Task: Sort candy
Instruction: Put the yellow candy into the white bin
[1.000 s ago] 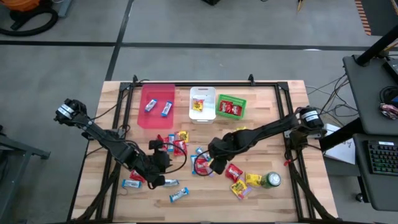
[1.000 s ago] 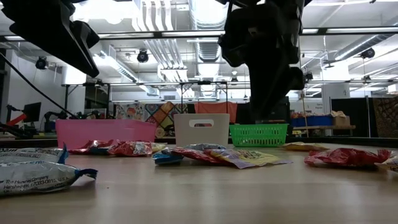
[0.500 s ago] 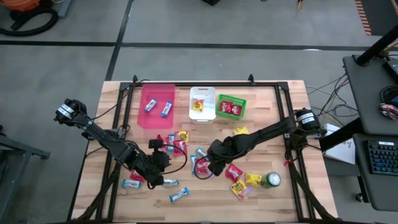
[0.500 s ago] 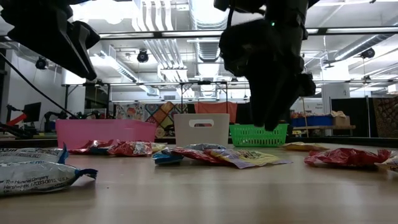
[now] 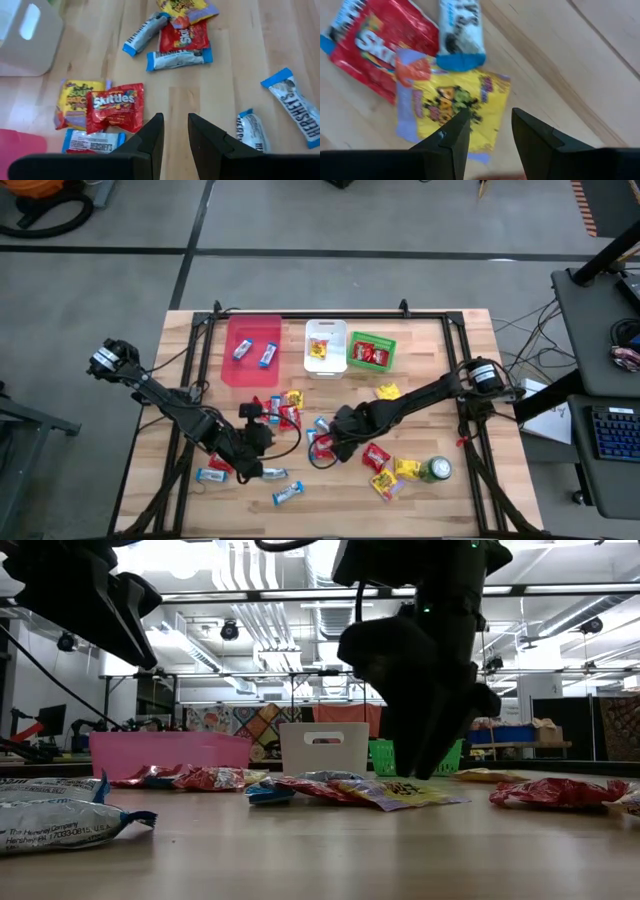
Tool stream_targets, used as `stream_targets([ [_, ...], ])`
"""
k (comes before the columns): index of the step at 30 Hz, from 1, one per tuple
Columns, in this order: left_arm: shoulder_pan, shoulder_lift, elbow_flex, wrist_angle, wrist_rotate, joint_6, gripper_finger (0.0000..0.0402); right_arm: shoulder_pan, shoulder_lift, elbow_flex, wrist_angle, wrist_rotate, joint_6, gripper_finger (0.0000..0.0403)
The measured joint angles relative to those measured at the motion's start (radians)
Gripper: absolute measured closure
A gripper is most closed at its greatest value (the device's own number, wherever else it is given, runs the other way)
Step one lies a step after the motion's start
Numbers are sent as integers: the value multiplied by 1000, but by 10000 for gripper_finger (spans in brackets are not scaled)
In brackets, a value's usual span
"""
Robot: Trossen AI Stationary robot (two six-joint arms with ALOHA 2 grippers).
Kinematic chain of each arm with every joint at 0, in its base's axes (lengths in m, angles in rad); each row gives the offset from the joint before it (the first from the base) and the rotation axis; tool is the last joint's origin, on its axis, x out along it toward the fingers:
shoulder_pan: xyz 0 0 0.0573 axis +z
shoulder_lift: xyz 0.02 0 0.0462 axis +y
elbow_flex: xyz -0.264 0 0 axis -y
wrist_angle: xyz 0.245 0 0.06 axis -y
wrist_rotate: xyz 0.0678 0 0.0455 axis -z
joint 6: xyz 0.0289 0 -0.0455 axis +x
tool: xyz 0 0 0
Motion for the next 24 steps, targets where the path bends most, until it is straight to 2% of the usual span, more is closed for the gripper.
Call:
stream_targets([
  [9,0,0,0,3,-27,0,329,1,3,0,36,52,10,266],
  [24,-1,0,0,6,-27,-31,329,2,3,-46,62,66,10,266],
])
